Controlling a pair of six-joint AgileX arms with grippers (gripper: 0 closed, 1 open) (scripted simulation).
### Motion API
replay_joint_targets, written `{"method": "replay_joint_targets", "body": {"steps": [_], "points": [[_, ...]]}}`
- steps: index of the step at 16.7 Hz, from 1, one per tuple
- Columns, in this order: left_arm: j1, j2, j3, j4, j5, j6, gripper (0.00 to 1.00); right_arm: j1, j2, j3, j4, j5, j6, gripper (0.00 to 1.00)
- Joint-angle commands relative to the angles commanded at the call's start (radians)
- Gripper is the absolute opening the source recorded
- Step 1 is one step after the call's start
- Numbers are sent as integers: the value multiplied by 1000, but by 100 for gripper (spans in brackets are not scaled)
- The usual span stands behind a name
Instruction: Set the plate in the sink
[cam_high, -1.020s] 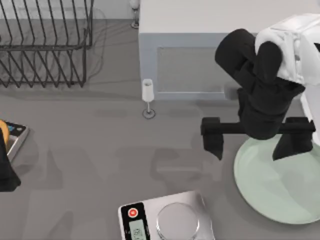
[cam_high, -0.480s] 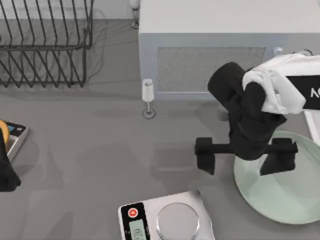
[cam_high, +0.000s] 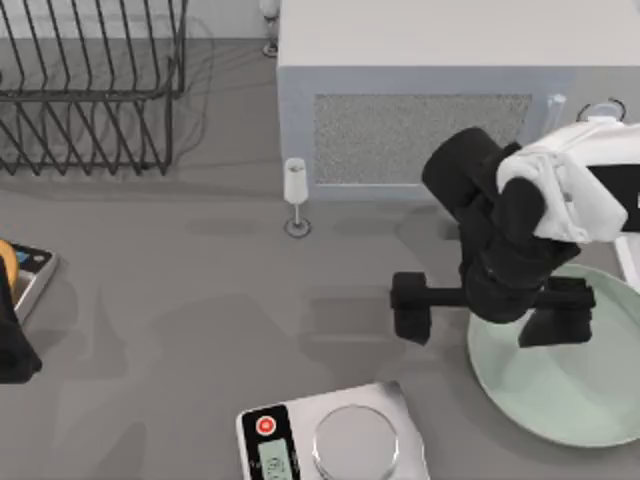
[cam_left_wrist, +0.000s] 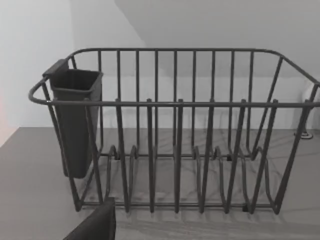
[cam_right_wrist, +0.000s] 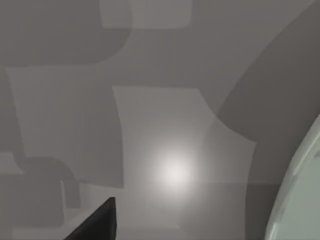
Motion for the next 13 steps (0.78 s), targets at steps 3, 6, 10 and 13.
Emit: {"method": "replay_joint_targets", "body": {"steps": [3,6,10,13], "points": [[0,0,0,0,0,0,100,0,0,0,0,0,0,70],[0,0,0,0,0,0,100,0,0,0,0,0,0,47],[0,0,0,0,0,0,100,0,0,0,0,0,0,17],[0,0,0,0,0,0,100,0,0,0,0,0,0,0]]}}
